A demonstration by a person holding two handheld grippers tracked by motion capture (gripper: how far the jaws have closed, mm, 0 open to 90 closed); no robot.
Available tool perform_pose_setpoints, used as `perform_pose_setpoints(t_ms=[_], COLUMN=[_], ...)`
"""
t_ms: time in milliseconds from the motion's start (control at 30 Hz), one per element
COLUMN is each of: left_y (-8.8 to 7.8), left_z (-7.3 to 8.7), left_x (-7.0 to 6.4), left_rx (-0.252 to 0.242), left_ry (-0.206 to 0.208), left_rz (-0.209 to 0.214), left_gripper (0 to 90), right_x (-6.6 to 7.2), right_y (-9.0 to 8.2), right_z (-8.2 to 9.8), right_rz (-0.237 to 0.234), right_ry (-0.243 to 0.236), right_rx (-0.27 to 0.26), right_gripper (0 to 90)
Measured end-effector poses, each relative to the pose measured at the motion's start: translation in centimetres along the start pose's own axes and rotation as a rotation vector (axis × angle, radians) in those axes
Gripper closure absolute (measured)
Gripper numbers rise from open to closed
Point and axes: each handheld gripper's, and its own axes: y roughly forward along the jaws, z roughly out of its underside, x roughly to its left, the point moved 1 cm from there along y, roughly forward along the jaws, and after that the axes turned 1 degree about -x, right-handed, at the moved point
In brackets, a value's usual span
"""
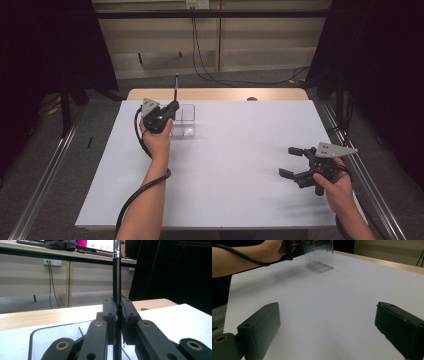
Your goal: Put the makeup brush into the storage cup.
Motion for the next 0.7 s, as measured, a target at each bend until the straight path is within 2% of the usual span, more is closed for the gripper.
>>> perform_pose_setpoints(t_ms=[700], left_y=[-1.02], left_z=[0.06], left_x=[-0.1], left_rx=[0.015], left_ry=[0.002], left_rz=[0.009], left_gripper=[83.5], right_x=[0.09], right_y=[0.12], right_z=[0.01], right_rz=[-0.003], right_ry=[-0.002], right_rx=[0.006], right_gripper=[6.0])
